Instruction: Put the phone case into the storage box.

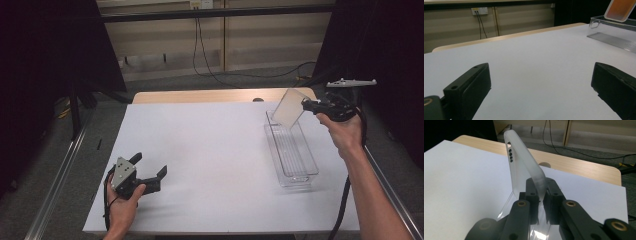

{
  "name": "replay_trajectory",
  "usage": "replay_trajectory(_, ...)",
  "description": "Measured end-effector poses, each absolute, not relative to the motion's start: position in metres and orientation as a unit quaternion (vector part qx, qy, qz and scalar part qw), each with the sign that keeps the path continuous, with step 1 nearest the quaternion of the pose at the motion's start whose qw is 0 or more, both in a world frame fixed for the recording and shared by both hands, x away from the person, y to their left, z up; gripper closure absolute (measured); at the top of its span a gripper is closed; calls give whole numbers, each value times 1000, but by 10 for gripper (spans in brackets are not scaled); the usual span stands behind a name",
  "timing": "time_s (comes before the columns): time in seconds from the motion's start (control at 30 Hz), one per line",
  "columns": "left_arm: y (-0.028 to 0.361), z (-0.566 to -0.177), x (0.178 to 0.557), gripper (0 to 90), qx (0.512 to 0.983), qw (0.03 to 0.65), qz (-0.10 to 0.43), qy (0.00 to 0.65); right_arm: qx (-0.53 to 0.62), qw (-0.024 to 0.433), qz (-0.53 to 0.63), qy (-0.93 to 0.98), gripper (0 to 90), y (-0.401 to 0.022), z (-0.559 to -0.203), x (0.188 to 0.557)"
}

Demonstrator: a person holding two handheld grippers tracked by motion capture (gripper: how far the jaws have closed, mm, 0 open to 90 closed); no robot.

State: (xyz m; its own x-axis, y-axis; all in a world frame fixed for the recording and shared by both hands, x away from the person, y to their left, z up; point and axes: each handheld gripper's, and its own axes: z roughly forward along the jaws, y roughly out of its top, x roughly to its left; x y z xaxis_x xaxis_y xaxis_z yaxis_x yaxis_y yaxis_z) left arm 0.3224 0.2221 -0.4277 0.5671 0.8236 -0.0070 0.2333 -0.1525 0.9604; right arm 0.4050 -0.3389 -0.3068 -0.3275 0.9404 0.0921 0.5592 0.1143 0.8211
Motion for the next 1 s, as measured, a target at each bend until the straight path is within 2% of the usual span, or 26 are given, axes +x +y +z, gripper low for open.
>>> replay_trajectory(1.0, 224, -428, 323, 25, 709, 528, 278, 377, 519, 254, 357, 734, 833, -328, -330, 430)
